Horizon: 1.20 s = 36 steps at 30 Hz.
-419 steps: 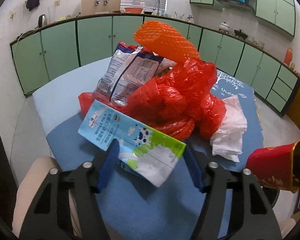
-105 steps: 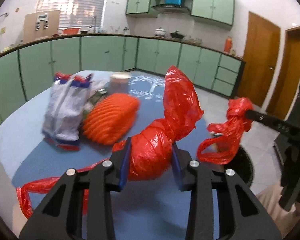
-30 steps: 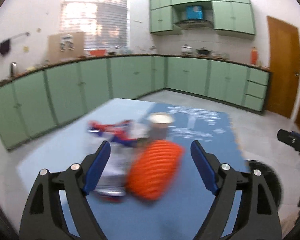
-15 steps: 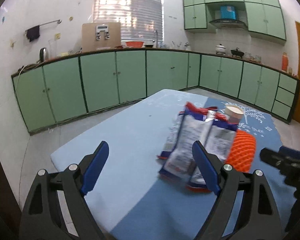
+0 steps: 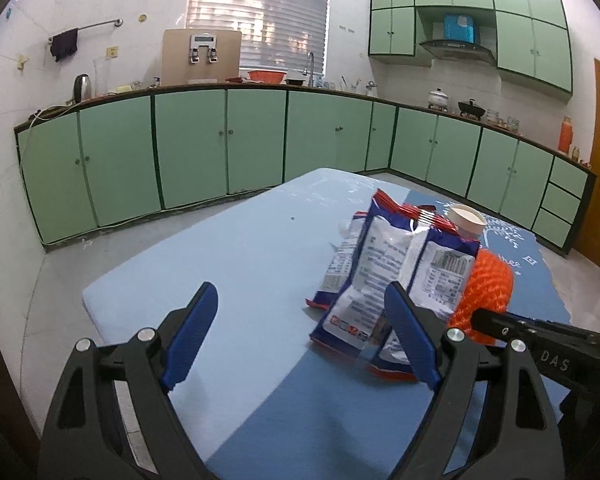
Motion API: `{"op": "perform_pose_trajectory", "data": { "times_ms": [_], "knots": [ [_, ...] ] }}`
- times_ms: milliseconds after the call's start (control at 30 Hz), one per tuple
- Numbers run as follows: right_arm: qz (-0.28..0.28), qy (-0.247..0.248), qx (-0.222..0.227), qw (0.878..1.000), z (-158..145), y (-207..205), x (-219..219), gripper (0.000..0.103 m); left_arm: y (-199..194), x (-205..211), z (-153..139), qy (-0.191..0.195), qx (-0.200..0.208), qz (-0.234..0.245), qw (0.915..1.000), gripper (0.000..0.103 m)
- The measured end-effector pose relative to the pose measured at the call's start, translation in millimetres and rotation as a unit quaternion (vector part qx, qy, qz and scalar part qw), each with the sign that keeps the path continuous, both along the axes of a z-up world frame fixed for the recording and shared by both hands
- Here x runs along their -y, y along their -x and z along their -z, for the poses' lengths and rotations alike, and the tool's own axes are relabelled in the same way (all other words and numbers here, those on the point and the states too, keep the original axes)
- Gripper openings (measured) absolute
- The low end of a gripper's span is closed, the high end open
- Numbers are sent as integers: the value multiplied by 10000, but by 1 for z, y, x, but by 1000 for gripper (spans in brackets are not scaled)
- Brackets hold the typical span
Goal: Collect trash
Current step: 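Grasp the snack wrappers with the left gripper while the right grasps the orange foam net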
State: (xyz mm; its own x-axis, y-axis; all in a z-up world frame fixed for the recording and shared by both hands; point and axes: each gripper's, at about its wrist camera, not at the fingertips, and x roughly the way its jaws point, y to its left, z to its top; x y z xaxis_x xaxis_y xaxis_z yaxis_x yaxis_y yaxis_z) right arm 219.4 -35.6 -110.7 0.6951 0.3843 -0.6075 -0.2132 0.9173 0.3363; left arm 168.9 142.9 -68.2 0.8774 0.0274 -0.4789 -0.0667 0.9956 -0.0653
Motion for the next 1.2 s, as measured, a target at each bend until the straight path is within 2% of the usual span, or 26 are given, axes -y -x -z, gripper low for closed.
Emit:
{"op": "perform_pose_trajectory", "data": {
  "times_ms": [367,600,767,833,900,1067,1200],
  "knots": [
    [540,72,291,9981,-21,24,52,11,-10,46,13,6,-139,553,9984,83],
    [672,81,334,9971,-21,28,68,11,-31,70,26,-264,-252,554,9978,85],
    [680,33,323,9972,-18,26,70,11,-44,77,33,-374,-518,553,9964,85],
    [683,18,307,9972,-17,26,69,11,-46,77,33,-349,-560,606,9960,77],
    [680,25,299,9972,-16,27,67,11,-47,77,32,-287,-595,643,9957,63],
    [657,60,316,9973,-17,27,68,11,-40,74,28,-85,-524,612,9967,55],
    [650,97,355,9972,-19,31,69,11,-24,72,21,9,-359,556,9978,53]
  ]
}}
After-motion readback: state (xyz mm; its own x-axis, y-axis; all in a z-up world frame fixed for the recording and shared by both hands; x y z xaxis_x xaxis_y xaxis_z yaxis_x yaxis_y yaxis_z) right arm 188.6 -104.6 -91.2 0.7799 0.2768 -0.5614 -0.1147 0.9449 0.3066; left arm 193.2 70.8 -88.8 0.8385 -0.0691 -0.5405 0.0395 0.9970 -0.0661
